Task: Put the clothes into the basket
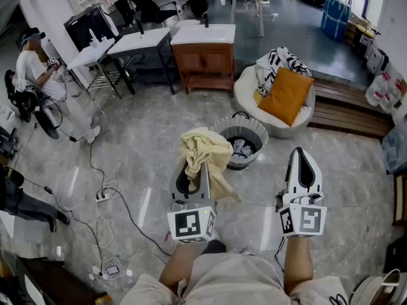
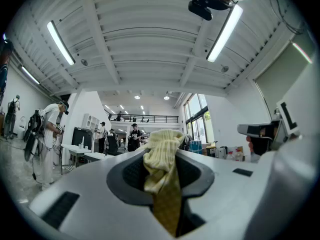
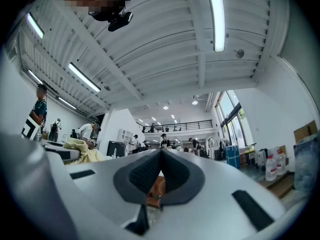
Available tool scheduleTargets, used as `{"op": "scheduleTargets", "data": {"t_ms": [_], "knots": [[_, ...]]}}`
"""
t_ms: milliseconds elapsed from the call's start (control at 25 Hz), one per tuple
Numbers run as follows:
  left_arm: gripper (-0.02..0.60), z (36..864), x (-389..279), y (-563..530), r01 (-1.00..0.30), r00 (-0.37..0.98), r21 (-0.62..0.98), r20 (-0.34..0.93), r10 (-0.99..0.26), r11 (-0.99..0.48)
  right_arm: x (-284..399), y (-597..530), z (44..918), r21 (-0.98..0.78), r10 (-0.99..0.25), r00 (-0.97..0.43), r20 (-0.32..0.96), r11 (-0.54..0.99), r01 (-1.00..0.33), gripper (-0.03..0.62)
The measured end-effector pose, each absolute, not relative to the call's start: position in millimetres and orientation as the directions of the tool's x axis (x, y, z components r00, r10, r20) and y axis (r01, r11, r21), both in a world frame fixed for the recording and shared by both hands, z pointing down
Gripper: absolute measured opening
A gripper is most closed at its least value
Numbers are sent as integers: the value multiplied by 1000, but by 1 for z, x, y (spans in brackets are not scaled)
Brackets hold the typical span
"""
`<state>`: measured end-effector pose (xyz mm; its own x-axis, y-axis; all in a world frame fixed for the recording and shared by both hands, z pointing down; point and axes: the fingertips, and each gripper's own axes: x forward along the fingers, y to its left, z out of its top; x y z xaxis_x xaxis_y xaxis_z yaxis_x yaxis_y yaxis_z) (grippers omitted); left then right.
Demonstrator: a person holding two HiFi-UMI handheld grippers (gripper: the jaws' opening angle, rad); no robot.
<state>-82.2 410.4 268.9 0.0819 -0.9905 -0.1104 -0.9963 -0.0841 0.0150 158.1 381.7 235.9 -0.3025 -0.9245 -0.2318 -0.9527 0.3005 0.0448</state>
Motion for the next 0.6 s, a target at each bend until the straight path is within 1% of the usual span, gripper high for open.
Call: {"op": "scheduleTargets", "data": {"t_ms": [360, 600], "knots": [[109, 267, -116, 403, -996, 88, 11, -130, -988, -90, 118, 371, 243, 61, -922, -319, -222, 313, -948, -12], [110, 271, -149, 382, -994, 106, 18, -135, -985, -109, 83, 351, 249, 32, -920, -324, -223, 325, -945, -12]]}}
